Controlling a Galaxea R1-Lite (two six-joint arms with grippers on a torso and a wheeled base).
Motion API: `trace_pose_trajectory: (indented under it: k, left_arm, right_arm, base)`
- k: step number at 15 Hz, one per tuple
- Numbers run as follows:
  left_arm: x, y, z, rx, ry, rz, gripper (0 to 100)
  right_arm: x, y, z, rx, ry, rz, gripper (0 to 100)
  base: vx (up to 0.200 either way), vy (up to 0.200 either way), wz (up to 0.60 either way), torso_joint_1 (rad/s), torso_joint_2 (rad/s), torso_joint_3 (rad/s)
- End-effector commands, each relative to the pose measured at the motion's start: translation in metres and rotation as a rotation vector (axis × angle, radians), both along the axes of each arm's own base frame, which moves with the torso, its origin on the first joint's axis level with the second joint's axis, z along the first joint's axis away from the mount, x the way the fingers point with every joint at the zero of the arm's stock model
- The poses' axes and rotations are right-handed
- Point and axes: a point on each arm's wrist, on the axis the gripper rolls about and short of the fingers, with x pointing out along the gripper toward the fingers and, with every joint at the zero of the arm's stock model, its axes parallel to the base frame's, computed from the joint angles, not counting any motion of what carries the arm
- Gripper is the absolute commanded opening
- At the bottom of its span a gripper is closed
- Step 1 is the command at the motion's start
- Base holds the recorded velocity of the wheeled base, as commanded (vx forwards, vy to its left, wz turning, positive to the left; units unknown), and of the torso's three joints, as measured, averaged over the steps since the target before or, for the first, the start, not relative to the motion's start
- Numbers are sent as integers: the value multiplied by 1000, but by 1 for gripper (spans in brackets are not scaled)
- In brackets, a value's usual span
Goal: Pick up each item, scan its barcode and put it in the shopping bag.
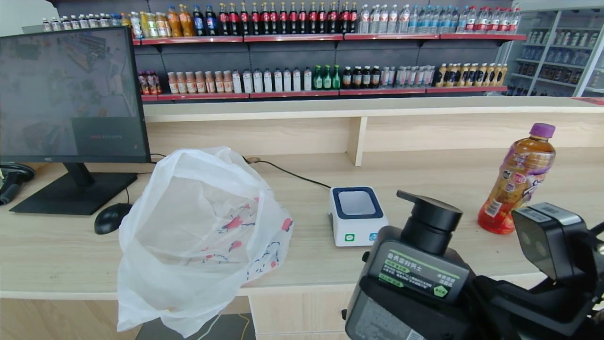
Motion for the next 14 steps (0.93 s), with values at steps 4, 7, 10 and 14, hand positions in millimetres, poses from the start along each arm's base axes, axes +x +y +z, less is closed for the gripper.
trace_pose_trajectory:
  k: [4,7,10,14]
  left_arm:
    - [0,0,0,0,-1,0,100]
    - [0,0,0,0,-1,0,100]
    - [0,0,0,0,-1,0,100]
    - [0,0,0,0,-1,0,100]
  right_arm:
    - [14,38,14,107,91,114,0]
    - [27,59,27,192,132,149,0]
    - [31,64,45,271,138,177,0]
    - [30,62,49,288,138,182,0]
  base:
    - [0,0,0,0,0,0]
    - [0,0,0,0,0,0]
    - [0,0,0,0,0,0]
    - [0,0,0,0,0,0]
